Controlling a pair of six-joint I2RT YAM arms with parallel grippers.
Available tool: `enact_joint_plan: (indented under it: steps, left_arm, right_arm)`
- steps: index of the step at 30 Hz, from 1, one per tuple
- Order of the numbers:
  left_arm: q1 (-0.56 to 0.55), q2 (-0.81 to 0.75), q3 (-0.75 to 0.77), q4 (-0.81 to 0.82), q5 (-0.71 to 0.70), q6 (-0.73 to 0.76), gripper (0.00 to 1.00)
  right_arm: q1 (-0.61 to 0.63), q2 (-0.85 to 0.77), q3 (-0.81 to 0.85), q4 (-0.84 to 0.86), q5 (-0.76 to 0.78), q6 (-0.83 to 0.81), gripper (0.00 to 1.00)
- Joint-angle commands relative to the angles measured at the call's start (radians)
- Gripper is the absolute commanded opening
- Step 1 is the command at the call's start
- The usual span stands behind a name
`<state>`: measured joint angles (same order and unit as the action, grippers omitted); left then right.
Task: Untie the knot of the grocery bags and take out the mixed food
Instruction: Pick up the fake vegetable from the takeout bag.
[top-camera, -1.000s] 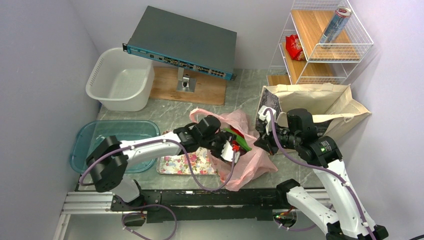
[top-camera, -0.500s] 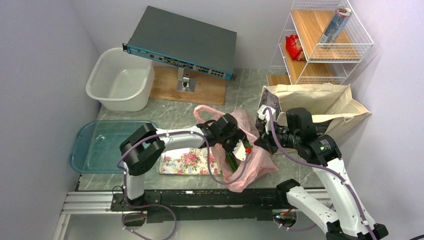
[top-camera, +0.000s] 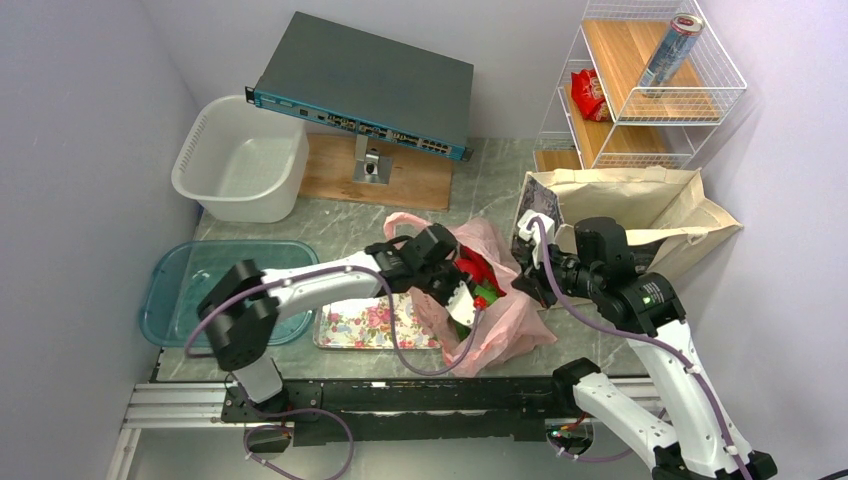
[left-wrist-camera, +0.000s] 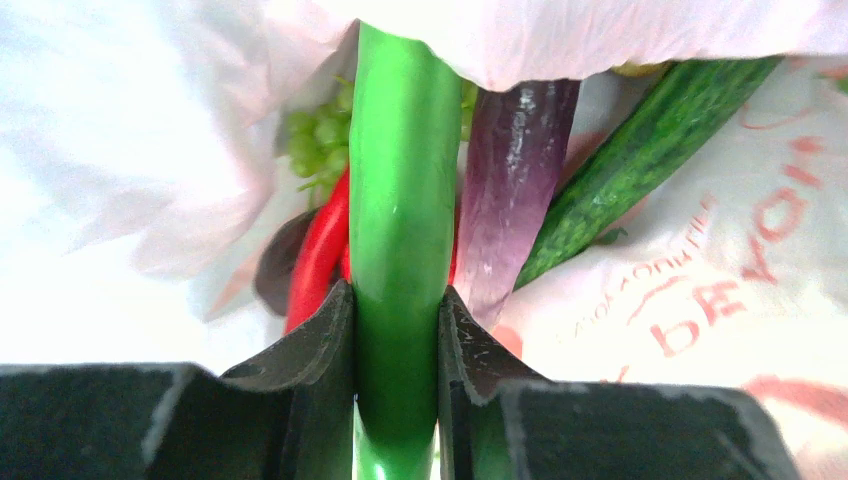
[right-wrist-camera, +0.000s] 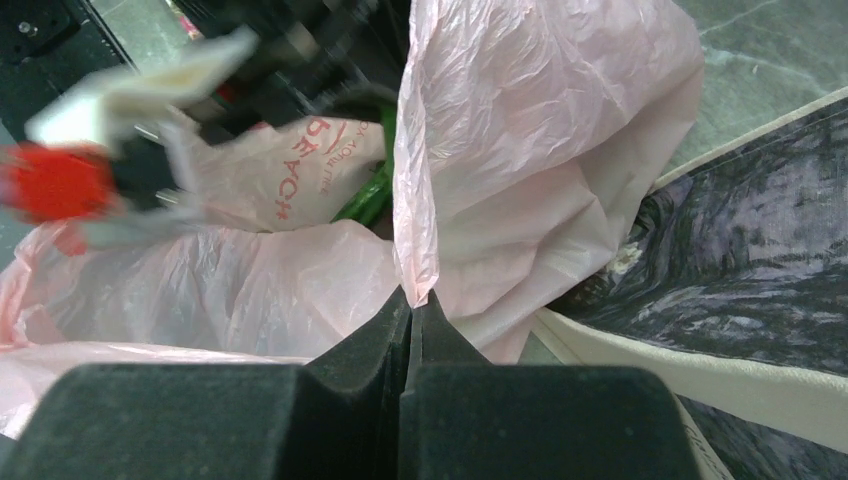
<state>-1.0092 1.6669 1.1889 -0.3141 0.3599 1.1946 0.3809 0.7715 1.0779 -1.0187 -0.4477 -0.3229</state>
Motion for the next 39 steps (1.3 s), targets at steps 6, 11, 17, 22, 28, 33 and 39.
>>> enact_joint_plan:
  steps: [6, 11, 17, 22, 28, 33, 39]
  left_arm:
    - [-0.003, -0.165, 0.216, -0.338, -0.004, -0.179, 0.00]
    - [-0.005, -0.186, 0.278, -0.542, -0.151, -0.243, 0.00]
    - [-0.029, -0.213, 0.210, -0.653, -0.480, -0.279, 0.00]
    - [-0.031, -0.250, 0.272, -0.727, -0.530, -0.362, 0.00]
    - [-0.053, -0.284, 0.328, -0.927, -0.662, -0.445, 0.00]
    - [0.029, -0.488, 0.471, -1.014, -0.224, -0.512, 0.00]
    - [0.317, -0.664, 0.537, -0.948, -0.064, -0.628, 0.00]
  right_arm:
    - [0.000, -0.021, -0.015, 0.062, 0.030, -0.004, 0.00]
    - [-0.001, -0.026, -0.005, 0.063, 0.031, -0.007, 0.00]
    - [-0.001, -0.034, 0.005, 0.065, 0.027, -0.014, 0.00]
    - [-0.002, -0.029, -0.002, 0.068, 0.027, -0.036, 0.00]
    - [-0.001, -0.034, -0.006, 0.067, 0.030, -0.048, 0.00]
    - [-0.002, -0.032, -0.015, 0.076, 0.031, -0.048, 0.00]
    - [-0.001, -0.028, -0.008, 0.070, 0.030, -0.045, 0.00]
